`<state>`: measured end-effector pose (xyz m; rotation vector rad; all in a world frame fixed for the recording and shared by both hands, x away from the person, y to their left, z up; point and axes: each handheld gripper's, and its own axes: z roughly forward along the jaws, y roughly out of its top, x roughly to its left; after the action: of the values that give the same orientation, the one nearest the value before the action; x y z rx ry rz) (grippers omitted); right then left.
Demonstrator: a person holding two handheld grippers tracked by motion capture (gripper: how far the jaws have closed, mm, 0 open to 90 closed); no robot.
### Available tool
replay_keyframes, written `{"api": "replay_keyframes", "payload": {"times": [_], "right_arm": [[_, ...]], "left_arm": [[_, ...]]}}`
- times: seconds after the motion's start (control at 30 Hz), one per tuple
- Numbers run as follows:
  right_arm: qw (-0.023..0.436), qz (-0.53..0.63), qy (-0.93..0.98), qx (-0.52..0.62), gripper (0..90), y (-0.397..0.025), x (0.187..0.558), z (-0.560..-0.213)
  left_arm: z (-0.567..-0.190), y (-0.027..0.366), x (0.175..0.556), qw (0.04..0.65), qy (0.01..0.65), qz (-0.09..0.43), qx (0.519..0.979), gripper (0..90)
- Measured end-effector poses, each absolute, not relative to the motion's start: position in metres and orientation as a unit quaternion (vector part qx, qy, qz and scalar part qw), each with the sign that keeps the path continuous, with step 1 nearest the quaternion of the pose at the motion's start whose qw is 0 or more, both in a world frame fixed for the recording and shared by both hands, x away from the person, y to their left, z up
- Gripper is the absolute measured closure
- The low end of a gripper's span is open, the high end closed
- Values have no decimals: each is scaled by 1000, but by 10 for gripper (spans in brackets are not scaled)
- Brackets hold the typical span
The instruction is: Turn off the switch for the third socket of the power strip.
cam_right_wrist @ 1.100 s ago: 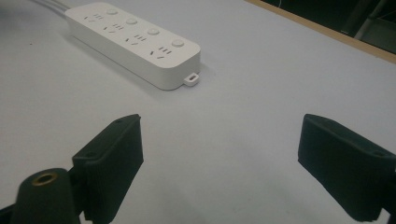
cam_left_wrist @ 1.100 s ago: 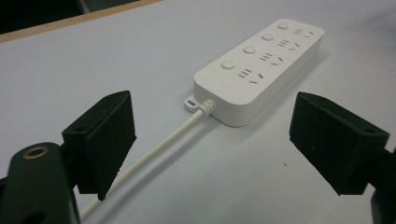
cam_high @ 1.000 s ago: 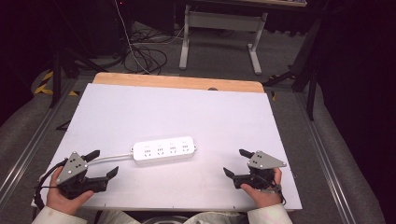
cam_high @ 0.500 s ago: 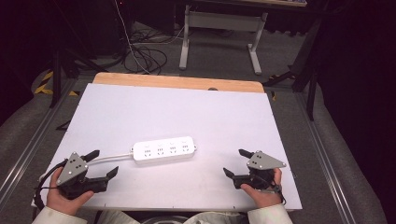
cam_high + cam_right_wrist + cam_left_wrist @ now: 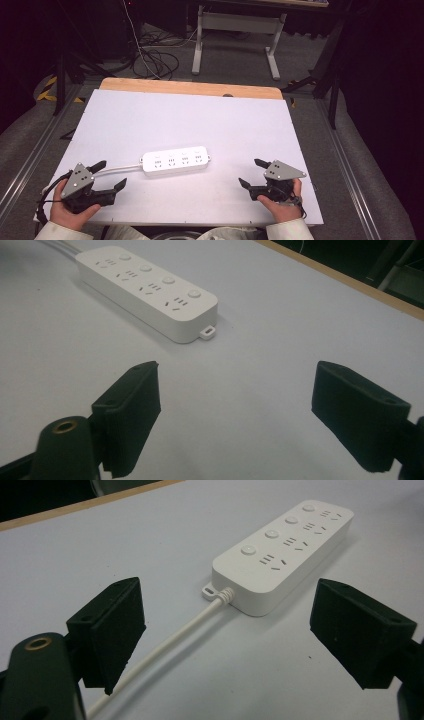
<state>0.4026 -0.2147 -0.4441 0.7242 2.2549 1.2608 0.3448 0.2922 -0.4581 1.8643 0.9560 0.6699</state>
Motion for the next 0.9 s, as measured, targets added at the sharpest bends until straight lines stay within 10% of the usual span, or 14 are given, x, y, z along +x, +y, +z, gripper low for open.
{"api": "replay_keyframes", "payload": {"times": [0.9], "right_arm": [[194, 463, 843, 194, 417, -149, 432, -397]], "left_arm": [[-458, 291, 344, 451, 387, 276, 756, 151]]}}
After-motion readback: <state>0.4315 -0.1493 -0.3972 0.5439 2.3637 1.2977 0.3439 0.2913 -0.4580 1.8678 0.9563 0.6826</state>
